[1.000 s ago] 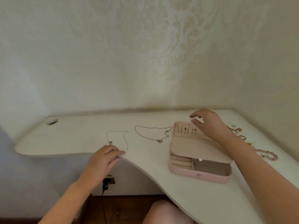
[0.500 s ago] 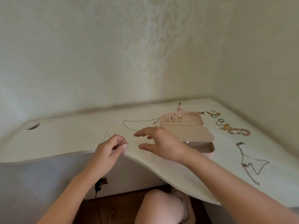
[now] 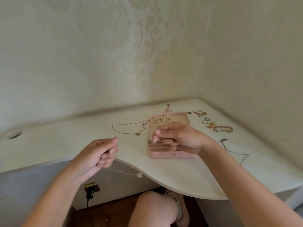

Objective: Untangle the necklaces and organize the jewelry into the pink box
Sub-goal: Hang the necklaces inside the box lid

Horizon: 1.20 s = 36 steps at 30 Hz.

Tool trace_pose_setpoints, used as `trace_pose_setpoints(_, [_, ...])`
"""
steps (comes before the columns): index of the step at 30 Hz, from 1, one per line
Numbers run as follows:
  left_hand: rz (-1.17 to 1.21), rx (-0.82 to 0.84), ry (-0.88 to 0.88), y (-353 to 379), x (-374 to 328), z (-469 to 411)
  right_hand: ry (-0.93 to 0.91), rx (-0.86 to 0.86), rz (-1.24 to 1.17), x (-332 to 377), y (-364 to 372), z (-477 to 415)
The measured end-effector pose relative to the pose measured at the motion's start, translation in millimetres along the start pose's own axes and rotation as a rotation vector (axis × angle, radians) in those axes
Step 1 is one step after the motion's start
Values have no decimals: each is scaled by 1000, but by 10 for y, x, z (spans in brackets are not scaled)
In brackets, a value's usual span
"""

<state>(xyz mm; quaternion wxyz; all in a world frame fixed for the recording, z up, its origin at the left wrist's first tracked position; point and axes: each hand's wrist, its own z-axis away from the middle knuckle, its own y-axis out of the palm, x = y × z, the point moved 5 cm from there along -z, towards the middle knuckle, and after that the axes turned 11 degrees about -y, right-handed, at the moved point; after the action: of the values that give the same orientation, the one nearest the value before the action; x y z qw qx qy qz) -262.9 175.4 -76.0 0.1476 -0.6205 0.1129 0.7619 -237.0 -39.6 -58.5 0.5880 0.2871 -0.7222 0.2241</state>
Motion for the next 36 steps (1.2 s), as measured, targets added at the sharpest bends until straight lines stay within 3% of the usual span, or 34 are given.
trace_pose_setpoints(3, [236, 122, -9, 8, 89, -88, 44, -21, -61, -4, -167, 166])
trace_pose_setpoints(6, [628, 433, 75, 159, 47, -147, 19, -43, -152, 1, -238, 236])
trace_pose_setpoints(8, [730, 172, 153, 22, 69, -156, -44, -58, -286, 19, -258, 252])
trace_pose_setpoints(12, [832, 224, 134, 257, -16, -281, -102, -99, -415, -5, -280, 257])
trace_pose_setpoints(15, [644, 19, 111, 291, -55, -282, -108, -122, -450, 1, -300, 277])
trace_pose_setpoints(22, [235, 28, 69, 564, -388, -317, -89, -36, -352, 128, -326, 292])
trace_pose_setpoints(31, [171, 4, 18, 593, -479, -425, -74, -122, -225, 337, -653, 347])
trace_pose_setpoints(36, [283, -5, 6, 557, -530, -600, -101, -165, -145, 662, -856, 246])
